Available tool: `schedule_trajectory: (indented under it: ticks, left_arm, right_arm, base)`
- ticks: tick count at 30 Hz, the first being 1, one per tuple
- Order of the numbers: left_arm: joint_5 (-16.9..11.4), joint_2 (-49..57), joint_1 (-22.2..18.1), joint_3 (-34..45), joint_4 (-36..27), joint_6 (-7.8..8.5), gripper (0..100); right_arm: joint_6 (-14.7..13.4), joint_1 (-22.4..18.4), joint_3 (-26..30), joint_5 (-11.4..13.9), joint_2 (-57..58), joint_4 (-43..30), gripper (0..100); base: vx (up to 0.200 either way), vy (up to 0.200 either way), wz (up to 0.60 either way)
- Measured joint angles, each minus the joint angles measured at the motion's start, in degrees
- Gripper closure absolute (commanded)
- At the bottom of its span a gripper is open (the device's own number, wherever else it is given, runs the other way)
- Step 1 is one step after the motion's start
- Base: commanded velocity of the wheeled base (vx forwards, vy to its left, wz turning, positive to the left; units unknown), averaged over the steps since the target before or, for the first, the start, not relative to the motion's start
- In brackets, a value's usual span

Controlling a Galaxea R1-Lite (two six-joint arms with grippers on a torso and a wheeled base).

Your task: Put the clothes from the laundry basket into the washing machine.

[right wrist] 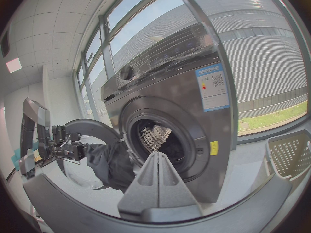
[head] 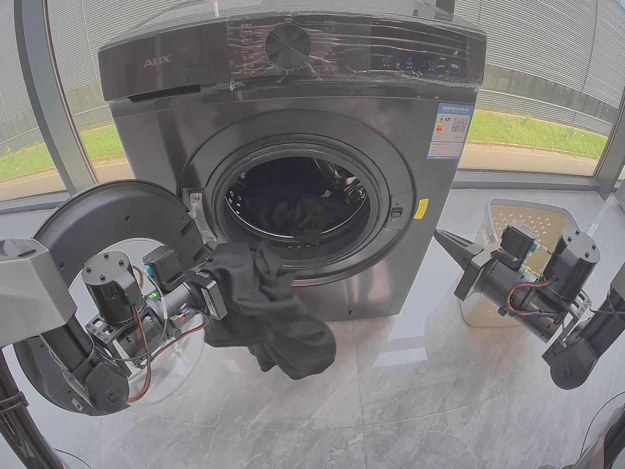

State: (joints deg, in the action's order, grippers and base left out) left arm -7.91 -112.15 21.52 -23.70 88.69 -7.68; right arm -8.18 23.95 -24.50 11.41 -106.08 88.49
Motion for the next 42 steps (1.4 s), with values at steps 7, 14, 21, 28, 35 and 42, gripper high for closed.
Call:
schedule_trajectory:
  ticks: [7,14,21,28,35,42]
  left_arm:
    - [-0.23,0.38,0.12,-0.11,0.07,-0.01,100]
    - [-0.32,0.48,0.87,-0.50,0.11,0.10,100]
    - [-0.38,0.52,1.52,-1.16,0.11,0.13,100]
    - [-0.43,0.80,2.01,-1.79,0.10,0.11,100]
    - [-0.51,1.33,4.00,-2.05,0.10,0.10,100]
    - [-0.51,1.51,4.66,-2.07,0.07,0.07,100]
  right_arm:
    - [0.22,0.27,2.27,0.35,-0.09,-0.15,100]
    - [0.06,1.76,4.22,0.46,-2.93,-0.06,100]
    - [0.06,4.16,2.24,0.60,-10.05,-0.06,0]
    - [0.28,6.33,-3.69,0.96,-18.22,-0.11,0]
    - [0.88,8.53,-10.56,5.03,-24.37,-0.15,0]
    - [1.51,9.56,-18.32,5.32,-30.42,-0.50,0]
  base:
    - [0.000,0.000,0.00]
    - [0.000,0.000,0.00]
    - [0.000,0.000,0.00]
    - [0.000,0.000,0.00]
    - [0.000,0.000,0.00]
    - [0.000,0.000,0.00]
